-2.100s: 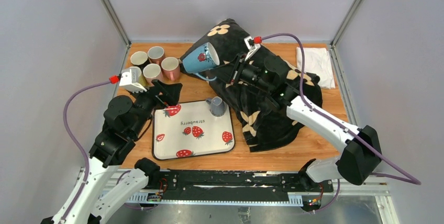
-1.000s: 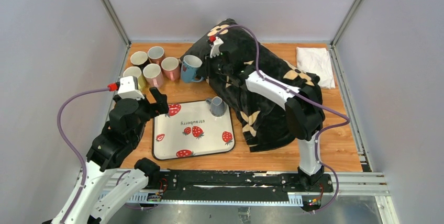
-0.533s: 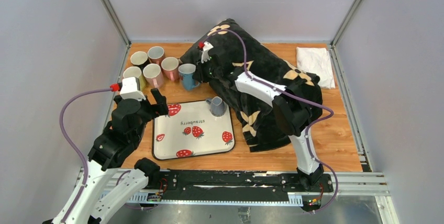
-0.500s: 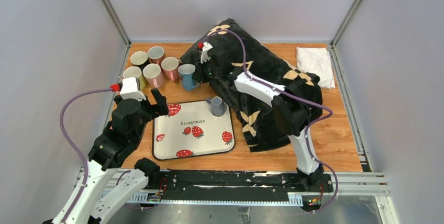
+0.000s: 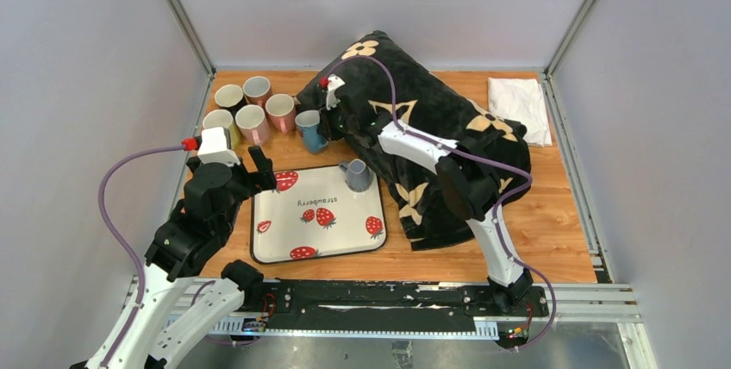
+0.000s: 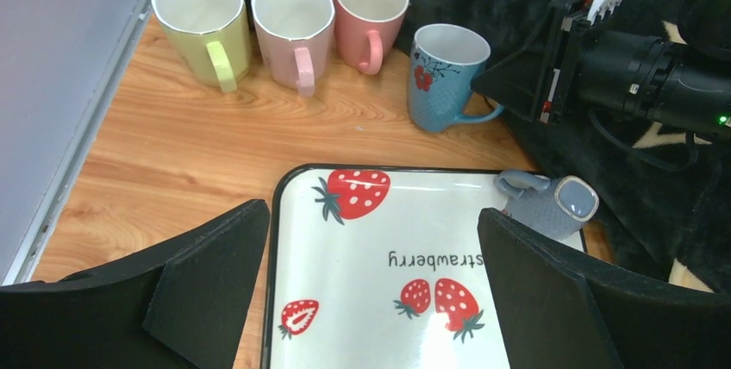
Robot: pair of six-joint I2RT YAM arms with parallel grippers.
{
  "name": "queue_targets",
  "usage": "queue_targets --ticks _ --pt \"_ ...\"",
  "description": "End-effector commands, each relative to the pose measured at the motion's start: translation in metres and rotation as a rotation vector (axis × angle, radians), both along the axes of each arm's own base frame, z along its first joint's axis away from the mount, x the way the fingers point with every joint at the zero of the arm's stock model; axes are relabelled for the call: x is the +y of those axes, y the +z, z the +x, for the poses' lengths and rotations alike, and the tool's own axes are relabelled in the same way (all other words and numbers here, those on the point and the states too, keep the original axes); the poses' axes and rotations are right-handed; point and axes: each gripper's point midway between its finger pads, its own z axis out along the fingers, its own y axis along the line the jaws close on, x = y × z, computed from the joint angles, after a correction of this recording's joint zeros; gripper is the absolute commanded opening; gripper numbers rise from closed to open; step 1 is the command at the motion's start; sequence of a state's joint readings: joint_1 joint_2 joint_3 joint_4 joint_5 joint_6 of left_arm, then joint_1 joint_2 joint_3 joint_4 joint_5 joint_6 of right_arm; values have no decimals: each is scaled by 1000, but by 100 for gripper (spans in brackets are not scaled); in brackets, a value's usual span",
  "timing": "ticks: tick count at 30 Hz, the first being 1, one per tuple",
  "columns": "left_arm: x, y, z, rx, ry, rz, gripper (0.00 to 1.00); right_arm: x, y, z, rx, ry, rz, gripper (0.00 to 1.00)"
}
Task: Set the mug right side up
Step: Place the cup at the corner of the board.
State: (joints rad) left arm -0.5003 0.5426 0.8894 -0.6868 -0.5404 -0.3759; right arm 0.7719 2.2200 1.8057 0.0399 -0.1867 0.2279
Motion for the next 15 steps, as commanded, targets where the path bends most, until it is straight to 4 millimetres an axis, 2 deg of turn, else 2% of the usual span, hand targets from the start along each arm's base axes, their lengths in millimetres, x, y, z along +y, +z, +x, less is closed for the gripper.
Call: queue_targets --ticks 1,8,15 --pt "4 0 0 -9 14 14 100 23 39 3 -140 25 52 0" --pt "4 0 -1 -10 15 13 100 25 22 -10 -191 53 -33 0" --pt "2 0 0 -10 10 7 100 13 -3 -14 -170 32 -92 0"
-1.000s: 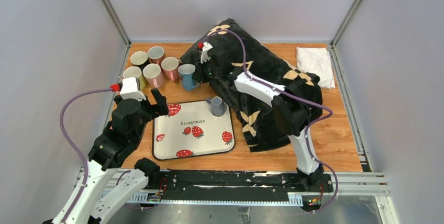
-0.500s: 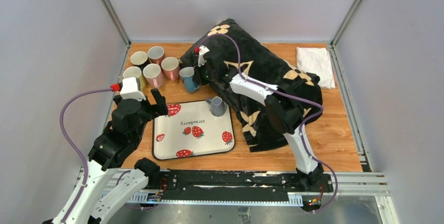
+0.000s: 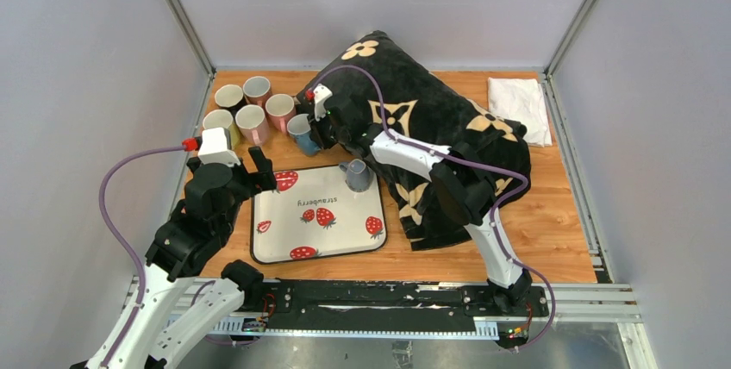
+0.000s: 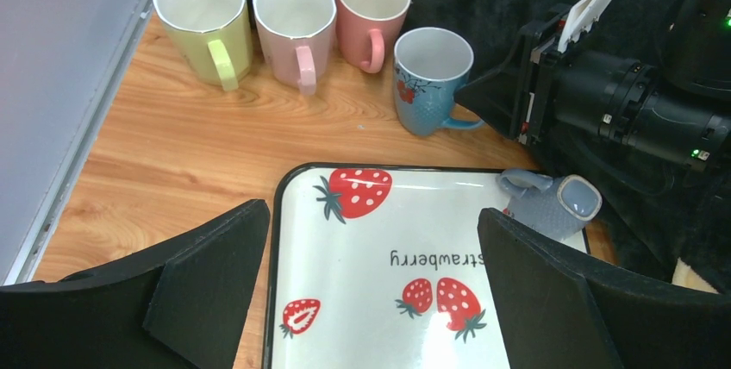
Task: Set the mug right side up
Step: Place the cup at the corner of the board.
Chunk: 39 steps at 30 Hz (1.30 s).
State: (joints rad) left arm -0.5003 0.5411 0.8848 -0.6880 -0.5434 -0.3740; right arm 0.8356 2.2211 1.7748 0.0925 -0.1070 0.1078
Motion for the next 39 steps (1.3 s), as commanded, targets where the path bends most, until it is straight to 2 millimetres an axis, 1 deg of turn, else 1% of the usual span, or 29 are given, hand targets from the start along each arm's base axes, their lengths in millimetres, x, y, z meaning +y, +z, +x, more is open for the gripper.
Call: queue_targets --ticks 1,3,6,10,16,21,26,30,32,35,37,38,39 --pt "1 2 0 -13 4 0 100 -4 0 -1 -42 -13 -26 0" --pt "0 2 1 -14 0 -4 100 -7 -5 0 -38 -20 -43 0" --pt "0 2 0 -13 0 -6 100 -11 -10 2 -37 -41 -59 3" --pt "0 3 0 -14 0 -9 100 -16 -14 5 -31 -70 -84 11" --pt "-2 3 0 -12 -6 -15 100 -24 -20 10 -25 -125 -115 14" --pt "-3 2 1 -10 -11 -17 100 -22 -21 10 -17 -119 -116 22" --pt "-2 2 -1 -10 -8 -15 100 -17 -20 8 -9 -94 -103 27" --pt "-1 1 -1 -9 -6 -13 100 -5 -13 1 4 -28 -65 33" --pt "-2 1 -1 -8 -10 -14 100 -3 -10 -2 7 -11 -55 36" --pt "-3 1 -1 -7 -13 -14 100 -5 1 -3 -4 -10 -40 40" --pt "-3 0 -1 -7 -14 -13 100 -8 11 -5 -17 -14 -28 42" --pt "-3 0 -1 -6 -16 -15 100 -9 18 -6 -25 -13 -21 46" --pt "-4 0 0 -5 -19 -15 100 -11 24 -8 -31 -13 -15 47"
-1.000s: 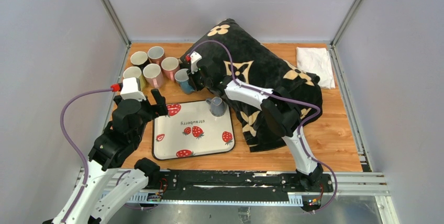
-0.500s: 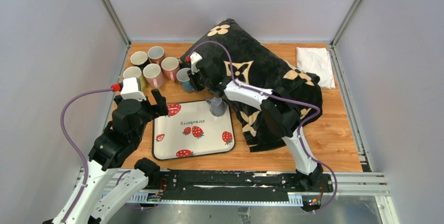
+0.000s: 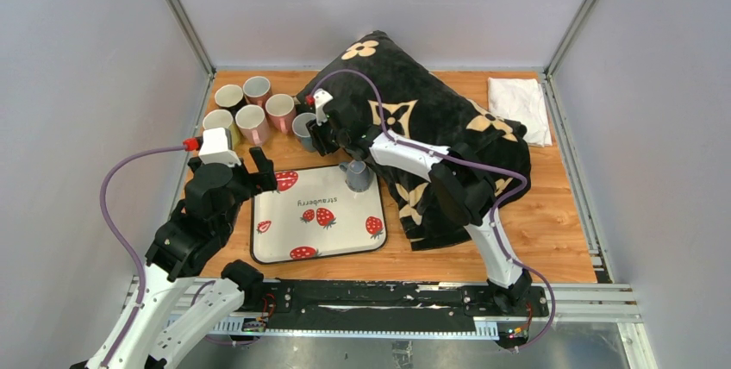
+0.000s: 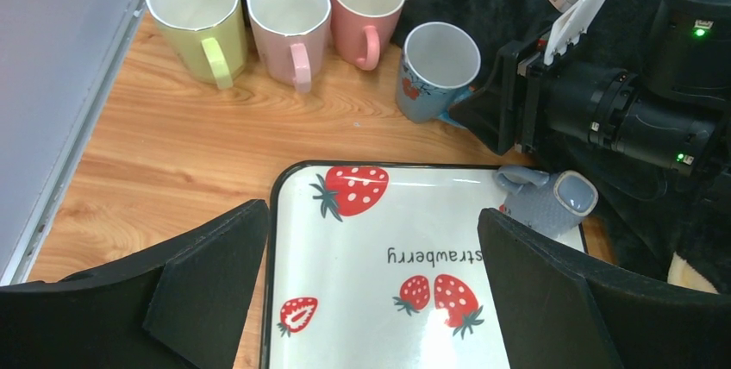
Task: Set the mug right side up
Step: Place the cup at the corner of the board, then turn over the cup on the tray.
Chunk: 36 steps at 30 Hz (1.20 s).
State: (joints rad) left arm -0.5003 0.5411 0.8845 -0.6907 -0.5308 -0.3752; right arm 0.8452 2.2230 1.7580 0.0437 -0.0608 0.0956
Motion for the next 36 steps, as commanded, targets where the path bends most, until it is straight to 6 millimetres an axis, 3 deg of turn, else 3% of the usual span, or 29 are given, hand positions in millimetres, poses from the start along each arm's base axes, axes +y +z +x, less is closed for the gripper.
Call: queue_targets --ticks 1,4,16,22,36 --pt "-4 1 1 -8 -13 -14 100 -4 50 -5 -57 17 61 48" --pt "-7 -1 2 -2 -27 -17 100 -17 62 -13 -47 -2 52 49" --pt "-19 -8 6 10 -68 -43 100 -87 31 -42 219 -128 -162 48" --pt "-22 -12 6 22 -86 -41 100 -93 20 -47 286 -111 -229 48" --pt "-32 -15 10 40 -116 -58 100 -84 1 -64 380 -24 -243 48"
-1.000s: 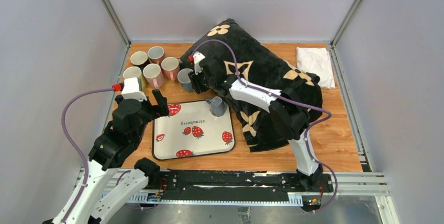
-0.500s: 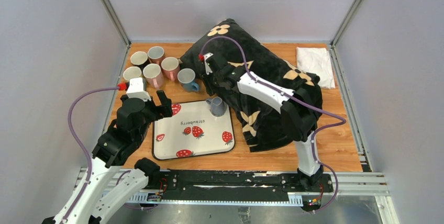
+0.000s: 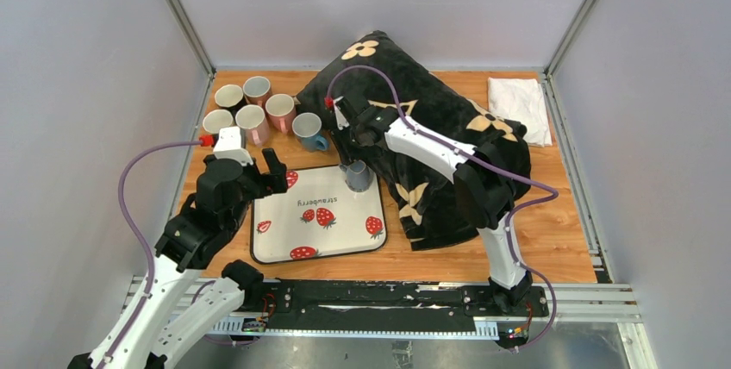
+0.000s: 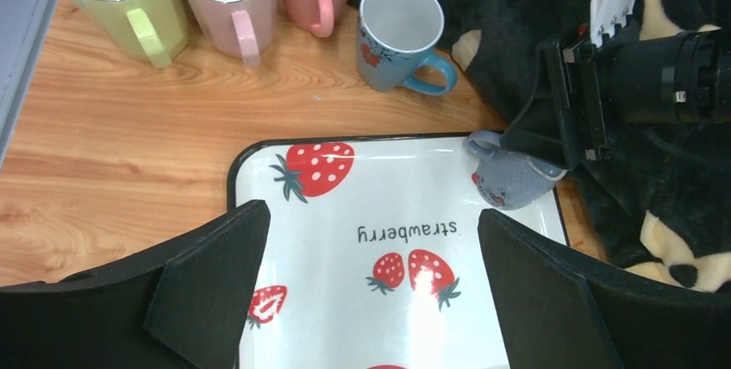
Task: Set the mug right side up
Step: Turn over the cup on the tray.
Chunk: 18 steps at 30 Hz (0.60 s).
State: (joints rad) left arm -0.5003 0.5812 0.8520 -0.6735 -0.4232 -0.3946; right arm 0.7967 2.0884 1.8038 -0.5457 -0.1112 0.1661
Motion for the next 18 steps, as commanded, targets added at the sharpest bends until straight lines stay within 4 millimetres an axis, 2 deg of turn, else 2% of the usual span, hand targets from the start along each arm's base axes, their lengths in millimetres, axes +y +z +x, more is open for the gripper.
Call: queue_targets --ticks 1,11,18 --pt "-10 6 6 -24 -24 -37 100 2 0 -8 42 37 6 47" --pt "-17 6 13 -13 -44 -29 99 13 -4 -33 68 132 10 43" --pt "-16 7 15 -18 -36 -28 99 23 -3 -61 116 202 39 43"
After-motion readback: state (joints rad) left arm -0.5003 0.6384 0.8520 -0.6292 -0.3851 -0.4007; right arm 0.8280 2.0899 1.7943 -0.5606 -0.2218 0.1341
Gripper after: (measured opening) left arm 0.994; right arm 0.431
